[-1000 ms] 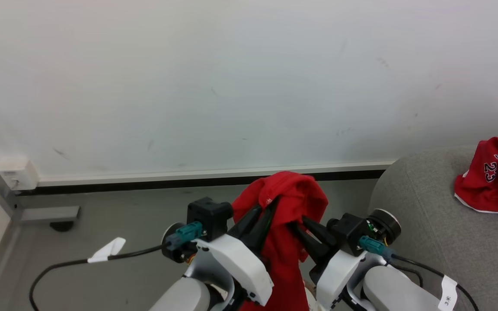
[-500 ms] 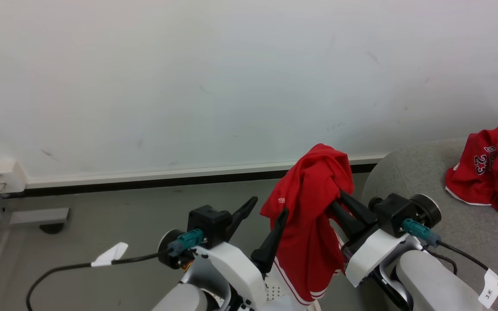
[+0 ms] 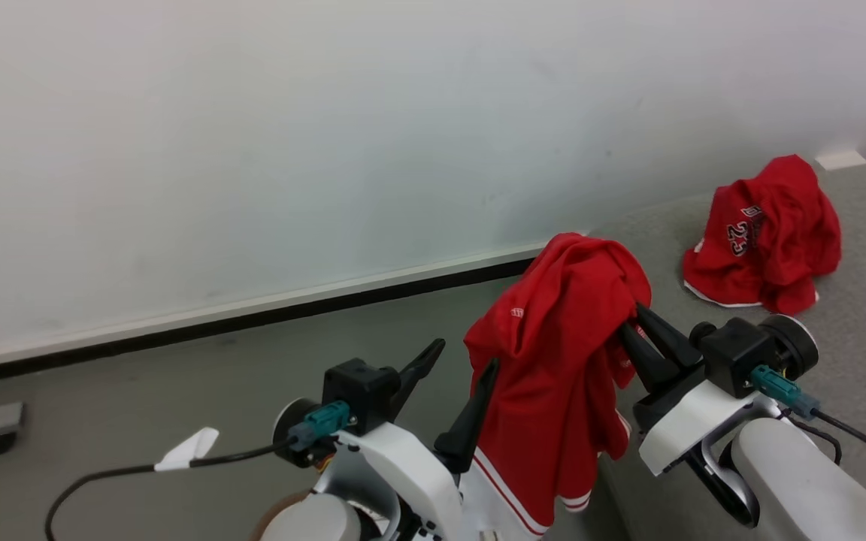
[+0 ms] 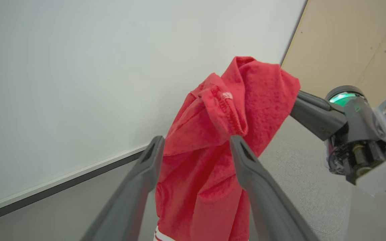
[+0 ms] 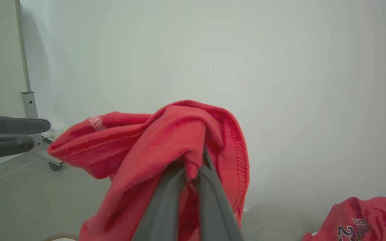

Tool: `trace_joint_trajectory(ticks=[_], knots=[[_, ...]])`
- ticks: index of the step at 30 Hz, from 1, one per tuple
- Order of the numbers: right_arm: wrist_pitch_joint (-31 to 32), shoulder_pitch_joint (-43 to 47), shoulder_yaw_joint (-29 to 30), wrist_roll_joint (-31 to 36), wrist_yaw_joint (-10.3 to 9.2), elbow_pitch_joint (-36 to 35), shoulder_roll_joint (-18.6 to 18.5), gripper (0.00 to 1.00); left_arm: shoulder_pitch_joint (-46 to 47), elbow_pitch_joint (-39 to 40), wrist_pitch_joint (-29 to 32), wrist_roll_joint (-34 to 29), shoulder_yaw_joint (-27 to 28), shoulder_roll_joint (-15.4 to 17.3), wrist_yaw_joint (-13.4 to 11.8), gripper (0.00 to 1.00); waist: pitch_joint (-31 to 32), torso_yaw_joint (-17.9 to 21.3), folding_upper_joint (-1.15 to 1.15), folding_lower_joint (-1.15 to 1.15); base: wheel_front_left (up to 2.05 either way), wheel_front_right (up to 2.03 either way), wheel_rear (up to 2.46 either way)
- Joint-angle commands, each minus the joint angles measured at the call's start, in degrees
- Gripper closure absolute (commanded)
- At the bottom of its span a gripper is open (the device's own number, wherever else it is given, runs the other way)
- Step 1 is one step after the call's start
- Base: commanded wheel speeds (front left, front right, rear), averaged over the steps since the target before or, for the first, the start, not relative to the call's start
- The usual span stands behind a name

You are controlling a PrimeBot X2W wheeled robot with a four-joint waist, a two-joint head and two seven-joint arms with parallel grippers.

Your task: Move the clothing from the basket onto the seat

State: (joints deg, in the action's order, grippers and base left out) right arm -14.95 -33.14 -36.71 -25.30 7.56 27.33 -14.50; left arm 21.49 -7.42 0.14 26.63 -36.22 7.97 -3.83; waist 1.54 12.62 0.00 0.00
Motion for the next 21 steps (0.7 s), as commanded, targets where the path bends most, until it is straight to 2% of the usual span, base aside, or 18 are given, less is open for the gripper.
trace_joint_trajectory(ticks=[1,14,21], knots=[[-0.2,0.2,0.3,0.1,-0.15,-0.5,-0.3,1.0,0.3,-0.3,-0.2,0.1,-0.1,0.0,0.2,0.0,-0.9,2.7,0.0,0.0,0.0,0.0,0.0],[-0.2,2.1,6.2,1.1,-0.15,-5.7,-5.1,1.0,1.9,-0.2,-1.0,-0.4,-1.4,-0.8,0.2,0.0,-3.9,16.0,0.0,0.0,0.0,0.0,0.0],[-0.2,5.4,12.5,1.3,-0.15,-8.5,-6.4,1.0,3.5,0.0,-0.2,-1.0,-4.0,-1.9,1.6,0.0,-6.6,17.5,0.0,0.0,0.0,0.0,0.0]])
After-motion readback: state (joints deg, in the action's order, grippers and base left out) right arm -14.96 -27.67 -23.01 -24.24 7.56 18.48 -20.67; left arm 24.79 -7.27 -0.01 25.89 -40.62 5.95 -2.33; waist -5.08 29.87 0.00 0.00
